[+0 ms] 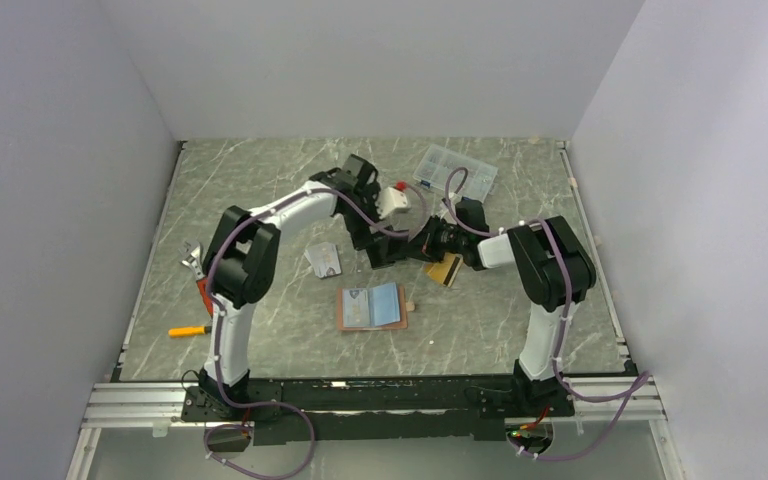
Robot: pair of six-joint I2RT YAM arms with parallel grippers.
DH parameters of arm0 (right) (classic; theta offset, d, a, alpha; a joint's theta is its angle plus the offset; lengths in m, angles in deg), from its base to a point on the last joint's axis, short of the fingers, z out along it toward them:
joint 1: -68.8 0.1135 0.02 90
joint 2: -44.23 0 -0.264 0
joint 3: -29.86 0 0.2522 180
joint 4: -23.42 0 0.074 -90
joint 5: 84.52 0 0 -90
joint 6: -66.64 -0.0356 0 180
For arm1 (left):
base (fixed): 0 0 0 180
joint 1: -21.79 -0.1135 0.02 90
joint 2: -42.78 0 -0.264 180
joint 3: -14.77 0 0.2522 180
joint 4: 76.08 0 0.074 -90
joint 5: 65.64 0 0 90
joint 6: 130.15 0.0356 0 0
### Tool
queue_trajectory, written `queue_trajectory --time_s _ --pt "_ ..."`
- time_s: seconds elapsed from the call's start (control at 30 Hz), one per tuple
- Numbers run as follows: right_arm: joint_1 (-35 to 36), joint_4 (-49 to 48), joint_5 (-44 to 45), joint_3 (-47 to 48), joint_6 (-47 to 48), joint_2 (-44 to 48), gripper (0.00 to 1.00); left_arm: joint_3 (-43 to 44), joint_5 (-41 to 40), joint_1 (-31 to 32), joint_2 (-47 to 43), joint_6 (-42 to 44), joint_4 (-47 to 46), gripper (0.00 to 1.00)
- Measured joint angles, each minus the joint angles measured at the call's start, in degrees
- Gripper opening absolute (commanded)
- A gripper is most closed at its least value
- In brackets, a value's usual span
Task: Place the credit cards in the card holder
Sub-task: Pick up the credit card from the storage box.
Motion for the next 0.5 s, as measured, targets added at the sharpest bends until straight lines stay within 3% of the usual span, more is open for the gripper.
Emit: queue_trajectory --time_s 0.27,0.5 --pt "0.0 6.3 2.4 -0.7 4.2 4.1 0.0 1.0 8.0 -10.4 -8.3 -8.9 7.4 0.99" --pt "0.4 11.1 3.5 -2.5 8.2 15.1 0.0 -1.6 22.1 -15.5 -15.9 -21.2 8.4 0.99"
